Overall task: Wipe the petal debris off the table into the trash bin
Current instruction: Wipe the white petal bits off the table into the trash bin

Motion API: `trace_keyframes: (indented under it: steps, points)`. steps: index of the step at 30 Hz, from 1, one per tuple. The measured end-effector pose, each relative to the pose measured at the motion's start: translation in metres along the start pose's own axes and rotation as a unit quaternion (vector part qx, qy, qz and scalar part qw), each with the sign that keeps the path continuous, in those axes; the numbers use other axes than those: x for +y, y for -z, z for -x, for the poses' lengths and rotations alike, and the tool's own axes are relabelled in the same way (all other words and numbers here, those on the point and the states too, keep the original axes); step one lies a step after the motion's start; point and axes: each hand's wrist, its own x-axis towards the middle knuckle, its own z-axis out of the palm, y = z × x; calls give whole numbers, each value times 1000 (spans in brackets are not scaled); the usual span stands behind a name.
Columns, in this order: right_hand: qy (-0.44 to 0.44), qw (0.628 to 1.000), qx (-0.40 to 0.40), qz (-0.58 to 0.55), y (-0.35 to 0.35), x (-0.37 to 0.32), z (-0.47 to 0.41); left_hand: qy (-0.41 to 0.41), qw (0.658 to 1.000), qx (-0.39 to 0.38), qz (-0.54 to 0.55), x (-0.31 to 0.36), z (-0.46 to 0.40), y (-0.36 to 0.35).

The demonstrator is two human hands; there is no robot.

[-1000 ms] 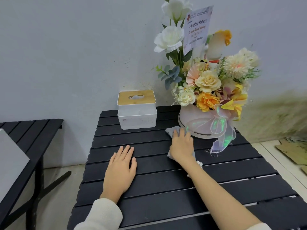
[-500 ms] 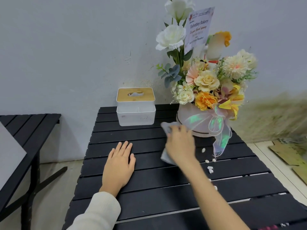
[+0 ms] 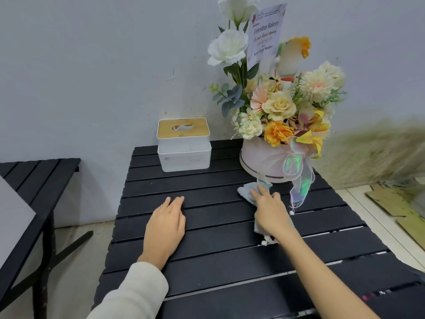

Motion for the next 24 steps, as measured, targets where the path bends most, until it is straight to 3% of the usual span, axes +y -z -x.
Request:
trace_keyframes:
  steps: [4, 10, 15, 18, 24]
  points:
    - [-45, 995, -18, -90, 31, 16, -4, -40, 997, 54, -26, 8, 9, 16]
    - [38, 992, 72, -100, 13, -47, 68, 43, 994, 79, 63, 54, 40, 25]
    - [71, 989, 65, -109, -21, -49, 94, 127, 979, -6, 159, 112, 75, 11]
    - [74, 991, 54, -93, -18, -26, 91, 94, 991, -53, 82, 115, 87, -3]
    - [-67, 983, 139, -101, -7, 82, 110, 72, 994, -74, -32, 113, 82, -13]
